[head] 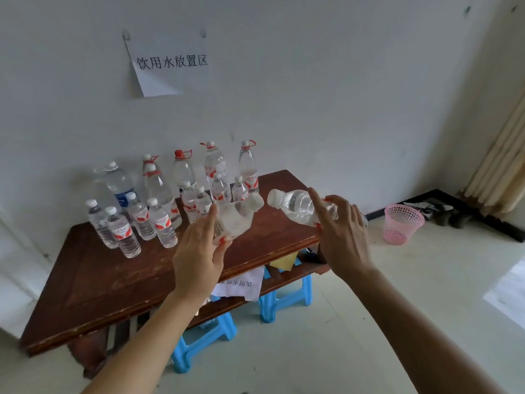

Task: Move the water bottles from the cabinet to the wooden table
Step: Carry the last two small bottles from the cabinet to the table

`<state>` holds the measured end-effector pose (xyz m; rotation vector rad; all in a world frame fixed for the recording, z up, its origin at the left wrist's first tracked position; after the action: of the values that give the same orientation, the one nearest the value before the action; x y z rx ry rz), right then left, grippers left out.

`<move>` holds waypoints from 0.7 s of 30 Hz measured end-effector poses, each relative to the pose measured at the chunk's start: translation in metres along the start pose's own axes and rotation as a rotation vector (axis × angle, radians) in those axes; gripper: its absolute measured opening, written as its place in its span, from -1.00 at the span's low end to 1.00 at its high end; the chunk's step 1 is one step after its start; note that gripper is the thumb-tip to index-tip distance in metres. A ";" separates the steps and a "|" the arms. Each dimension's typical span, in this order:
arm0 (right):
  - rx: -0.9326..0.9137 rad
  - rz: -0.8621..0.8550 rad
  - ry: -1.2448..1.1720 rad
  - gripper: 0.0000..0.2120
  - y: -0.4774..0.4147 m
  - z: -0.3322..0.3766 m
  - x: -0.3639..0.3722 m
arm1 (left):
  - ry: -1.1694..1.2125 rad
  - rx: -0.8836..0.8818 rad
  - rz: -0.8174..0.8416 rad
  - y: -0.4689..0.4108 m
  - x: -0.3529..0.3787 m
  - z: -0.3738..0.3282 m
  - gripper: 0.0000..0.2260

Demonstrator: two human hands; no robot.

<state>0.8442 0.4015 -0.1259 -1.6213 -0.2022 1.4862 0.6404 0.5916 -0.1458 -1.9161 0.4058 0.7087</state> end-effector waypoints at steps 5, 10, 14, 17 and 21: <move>0.097 0.114 -0.032 -0.10 -0.071 -0.027 0.098 | 0.109 -0.060 0.074 -0.077 0.098 0.066 -0.29; 0.203 0.138 -0.068 -0.20 -0.139 -0.063 0.151 | 0.197 -0.092 0.168 -0.162 0.170 0.100 -0.28; 0.263 0.121 -0.090 -0.21 -0.176 -0.098 0.182 | 0.284 -0.152 0.253 -0.209 0.230 0.116 -0.27; 0.289 0.146 -0.100 -0.25 -0.204 -0.137 0.222 | 0.352 -0.206 0.298 -0.228 0.286 0.130 -0.34; 0.327 0.217 -0.164 -0.29 -0.226 -0.185 0.286 | 0.406 -0.369 0.281 -0.233 0.351 0.142 -0.59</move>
<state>1.1773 0.6278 -0.1981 -1.2913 0.1264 1.7179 1.0000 0.8312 -0.2503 -2.3904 0.8584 0.5991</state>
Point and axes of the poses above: each hand's wrist, its own y-axis away from the middle knuckle, its own x-axis out of the palm, z = x × y, the point moved 6 cm from there along -y, towards the middle knuckle, and after that the axes turned 1 degree about y, right-handed, at the moved point
